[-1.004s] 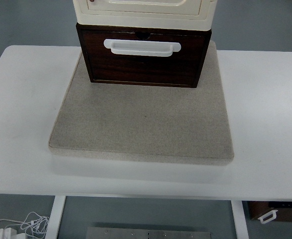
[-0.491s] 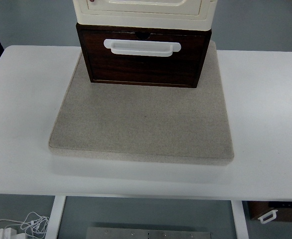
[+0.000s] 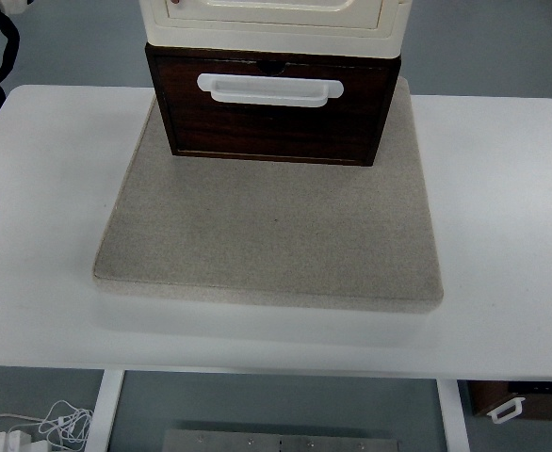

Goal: Close the drawer under the combination cabinet

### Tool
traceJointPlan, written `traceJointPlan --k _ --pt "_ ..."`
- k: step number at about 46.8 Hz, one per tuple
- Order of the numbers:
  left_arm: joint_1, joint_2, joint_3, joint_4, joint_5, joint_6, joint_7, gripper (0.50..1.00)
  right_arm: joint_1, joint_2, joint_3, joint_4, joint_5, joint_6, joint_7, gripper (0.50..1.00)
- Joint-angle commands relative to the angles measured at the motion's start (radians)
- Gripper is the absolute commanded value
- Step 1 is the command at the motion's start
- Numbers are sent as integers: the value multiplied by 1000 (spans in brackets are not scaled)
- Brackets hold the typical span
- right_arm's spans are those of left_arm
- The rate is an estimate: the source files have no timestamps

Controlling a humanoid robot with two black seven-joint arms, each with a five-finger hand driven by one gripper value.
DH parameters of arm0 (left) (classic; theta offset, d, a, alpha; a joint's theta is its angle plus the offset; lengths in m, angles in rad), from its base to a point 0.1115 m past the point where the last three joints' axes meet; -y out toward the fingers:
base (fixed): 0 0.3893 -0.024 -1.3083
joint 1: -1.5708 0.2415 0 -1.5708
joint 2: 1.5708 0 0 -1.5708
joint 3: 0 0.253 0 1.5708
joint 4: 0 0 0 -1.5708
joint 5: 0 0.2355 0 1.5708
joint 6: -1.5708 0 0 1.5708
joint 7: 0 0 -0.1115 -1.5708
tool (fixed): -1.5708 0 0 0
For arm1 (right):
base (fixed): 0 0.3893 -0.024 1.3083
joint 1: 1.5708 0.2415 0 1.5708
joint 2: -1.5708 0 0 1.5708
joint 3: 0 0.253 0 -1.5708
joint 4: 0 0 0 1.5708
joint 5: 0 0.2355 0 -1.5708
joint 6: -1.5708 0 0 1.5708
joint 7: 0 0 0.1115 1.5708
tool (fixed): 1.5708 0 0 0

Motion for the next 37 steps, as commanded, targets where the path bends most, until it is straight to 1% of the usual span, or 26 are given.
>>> traceJointPlan --k 1,3,8,16,23,27,37 --pt "7 -19 -2 3 -3 -21 -2 996 -1 0 0 0 0 0 0 952" --pt "15 -25 -2 4 -4 -33 -4 996 1 0 0 0 0 0 0 952" --pt "41 -41 -2 9 -45 -90 -10 996 1 0 0 0 0 0 0 952" --pt "82 -48 -2 10 -72 -165 -44 996 -1 0 0 -2 1 0 0 952" --pt "107 -55 -2 14 -121 -234 -47 996 1 0 2 -2 1 0 -2 952" --pt "122 -65 -2 14 -124 -246 -47 996 1 0 2 -2 1 0 -2 952" --pt "139 -84 -2 23 -125 -254 -48 996 1 0 2 -2 1 0 -2 952"
